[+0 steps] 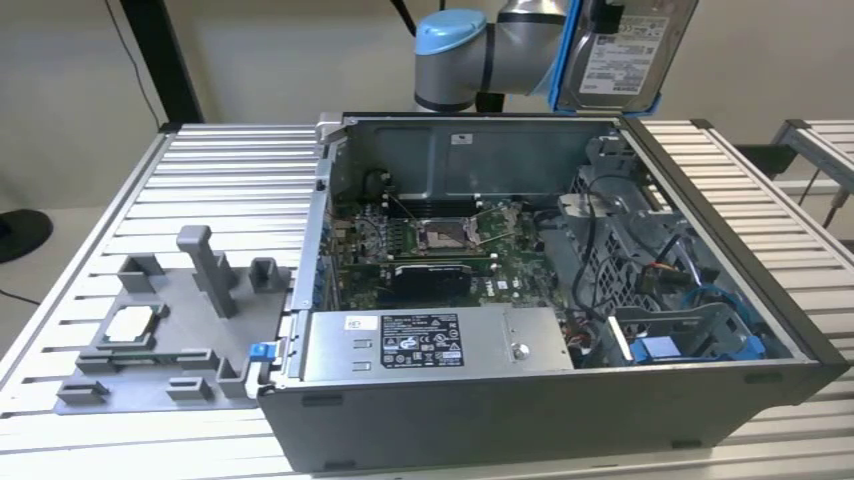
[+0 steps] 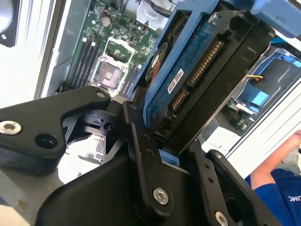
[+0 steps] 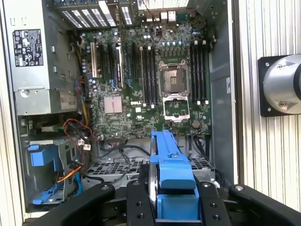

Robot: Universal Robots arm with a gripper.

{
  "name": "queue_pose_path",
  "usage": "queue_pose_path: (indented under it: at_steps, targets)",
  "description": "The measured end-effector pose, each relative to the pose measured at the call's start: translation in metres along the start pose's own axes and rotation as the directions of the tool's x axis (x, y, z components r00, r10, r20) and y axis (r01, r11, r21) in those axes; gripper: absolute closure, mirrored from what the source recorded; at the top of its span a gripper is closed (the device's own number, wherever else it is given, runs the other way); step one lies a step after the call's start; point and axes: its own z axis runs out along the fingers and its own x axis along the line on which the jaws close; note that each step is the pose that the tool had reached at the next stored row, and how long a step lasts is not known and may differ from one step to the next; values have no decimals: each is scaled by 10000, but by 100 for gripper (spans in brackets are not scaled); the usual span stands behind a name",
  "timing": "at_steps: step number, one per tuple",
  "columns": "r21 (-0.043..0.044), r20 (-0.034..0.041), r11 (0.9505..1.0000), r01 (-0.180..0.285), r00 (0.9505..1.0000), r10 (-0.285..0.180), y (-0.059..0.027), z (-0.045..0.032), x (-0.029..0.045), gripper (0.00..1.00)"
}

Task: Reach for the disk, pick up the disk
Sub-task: 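Pick up the disk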

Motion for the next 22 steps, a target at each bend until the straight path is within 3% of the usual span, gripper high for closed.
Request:
queue_pose_path:
  at_steps: [10, 22]
  targets:
    - [0, 1, 10000, 0, 10000, 0, -17, 0, 186, 100]
    - [0, 1, 10000, 0, 10000, 0, -45, 0, 487, 100]
